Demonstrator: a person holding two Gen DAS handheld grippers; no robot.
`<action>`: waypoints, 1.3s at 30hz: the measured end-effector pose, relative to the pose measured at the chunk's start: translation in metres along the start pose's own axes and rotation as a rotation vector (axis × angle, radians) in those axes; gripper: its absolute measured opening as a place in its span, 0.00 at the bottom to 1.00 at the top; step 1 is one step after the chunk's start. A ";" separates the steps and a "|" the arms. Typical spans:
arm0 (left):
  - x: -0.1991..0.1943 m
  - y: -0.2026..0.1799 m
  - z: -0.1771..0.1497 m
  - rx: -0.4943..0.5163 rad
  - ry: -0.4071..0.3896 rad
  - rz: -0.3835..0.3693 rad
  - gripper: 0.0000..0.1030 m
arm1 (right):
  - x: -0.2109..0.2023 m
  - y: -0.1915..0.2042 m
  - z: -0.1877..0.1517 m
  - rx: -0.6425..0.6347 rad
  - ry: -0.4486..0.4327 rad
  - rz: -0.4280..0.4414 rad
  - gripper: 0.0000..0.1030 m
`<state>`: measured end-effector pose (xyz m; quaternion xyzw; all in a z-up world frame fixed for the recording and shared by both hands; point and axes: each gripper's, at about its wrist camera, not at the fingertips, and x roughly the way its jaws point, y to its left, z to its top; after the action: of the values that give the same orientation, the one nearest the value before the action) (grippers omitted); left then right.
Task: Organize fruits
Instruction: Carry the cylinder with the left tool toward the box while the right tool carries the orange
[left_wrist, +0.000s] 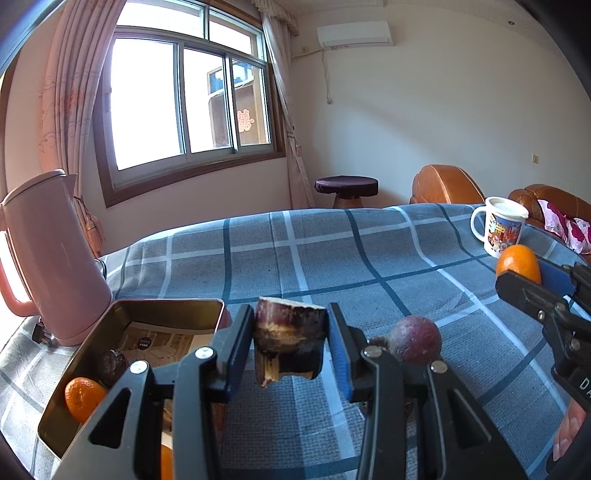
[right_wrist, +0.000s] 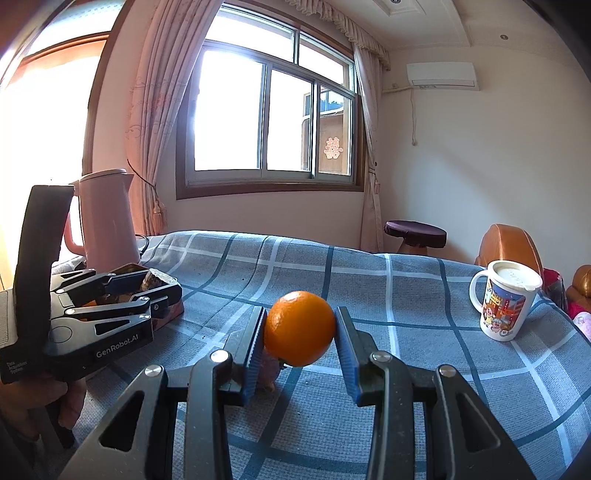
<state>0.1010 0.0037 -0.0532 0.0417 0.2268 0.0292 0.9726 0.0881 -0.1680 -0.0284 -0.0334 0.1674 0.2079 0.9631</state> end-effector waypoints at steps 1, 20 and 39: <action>-0.001 0.001 0.000 -0.003 0.002 -0.002 0.40 | 0.000 0.001 0.000 0.001 0.002 0.005 0.38; -0.030 0.015 -0.003 -0.024 -0.038 0.002 0.40 | 0.013 0.040 0.004 -0.023 0.087 0.071 0.38; -0.043 0.048 -0.004 -0.045 -0.013 0.036 0.40 | 0.030 0.084 0.019 -0.085 0.112 0.143 0.38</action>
<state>0.0589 0.0481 -0.0331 0.0243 0.2189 0.0516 0.9741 0.0852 -0.0775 -0.0197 -0.0736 0.2142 0.2810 0.9326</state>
